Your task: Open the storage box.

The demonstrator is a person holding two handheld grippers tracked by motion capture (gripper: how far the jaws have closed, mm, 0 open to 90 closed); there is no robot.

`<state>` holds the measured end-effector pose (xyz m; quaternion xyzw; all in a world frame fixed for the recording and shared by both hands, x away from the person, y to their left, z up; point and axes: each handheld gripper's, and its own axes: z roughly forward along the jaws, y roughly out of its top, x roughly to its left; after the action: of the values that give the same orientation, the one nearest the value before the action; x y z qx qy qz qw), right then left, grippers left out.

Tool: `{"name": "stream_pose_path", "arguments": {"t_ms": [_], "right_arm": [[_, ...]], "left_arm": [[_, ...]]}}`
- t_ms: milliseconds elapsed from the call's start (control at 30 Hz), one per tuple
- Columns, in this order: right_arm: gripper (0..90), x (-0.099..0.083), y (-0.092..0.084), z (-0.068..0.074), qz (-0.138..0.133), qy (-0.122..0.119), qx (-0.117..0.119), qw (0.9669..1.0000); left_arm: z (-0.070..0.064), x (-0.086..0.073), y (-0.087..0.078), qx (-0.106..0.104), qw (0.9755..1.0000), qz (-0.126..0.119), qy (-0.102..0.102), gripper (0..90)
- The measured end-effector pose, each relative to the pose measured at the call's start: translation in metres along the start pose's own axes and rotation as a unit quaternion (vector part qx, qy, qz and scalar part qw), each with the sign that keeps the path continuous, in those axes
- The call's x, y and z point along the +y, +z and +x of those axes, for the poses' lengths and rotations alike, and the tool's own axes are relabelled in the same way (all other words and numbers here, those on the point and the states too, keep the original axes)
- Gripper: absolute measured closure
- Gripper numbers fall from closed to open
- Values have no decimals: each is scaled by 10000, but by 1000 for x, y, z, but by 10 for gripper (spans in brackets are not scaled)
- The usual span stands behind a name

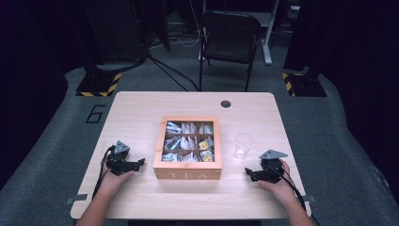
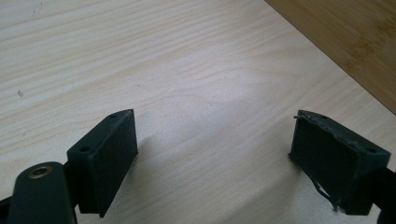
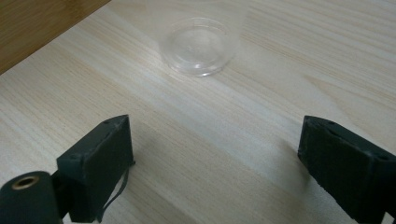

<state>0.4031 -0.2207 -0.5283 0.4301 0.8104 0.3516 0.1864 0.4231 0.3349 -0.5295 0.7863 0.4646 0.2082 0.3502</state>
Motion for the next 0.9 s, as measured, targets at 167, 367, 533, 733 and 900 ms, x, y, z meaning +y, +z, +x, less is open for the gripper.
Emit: {"name": "stream_pose_path", "arguments": {"t_ms": [167, 367, 533, 733, 900], "right_arm": [[93, 0, 0, 0, 2, 8, -11, 10000], [119, 0, -1, 2, -32, 30, -38, 10000], [134, 0, -1, 2, -35, 44, -52, 10000], [177, 0, -1, 2, -85, 48, -44, 9999], [280, -1, -3, 5, -170, 2, -41, 9998]], "left_arm": [[0, 0, 0, 16, 10000, 14, 2, 142], [-1, 0, 0, 31, 10000, 18, -25, 143], [-2, 0, 0, 58, 10000, -9, -47, 144], [-2, -1, 0, 60, 10000, -18, -67, 147], [-3, -1, -1, 41, 10000, -6, -60, 161]]}}
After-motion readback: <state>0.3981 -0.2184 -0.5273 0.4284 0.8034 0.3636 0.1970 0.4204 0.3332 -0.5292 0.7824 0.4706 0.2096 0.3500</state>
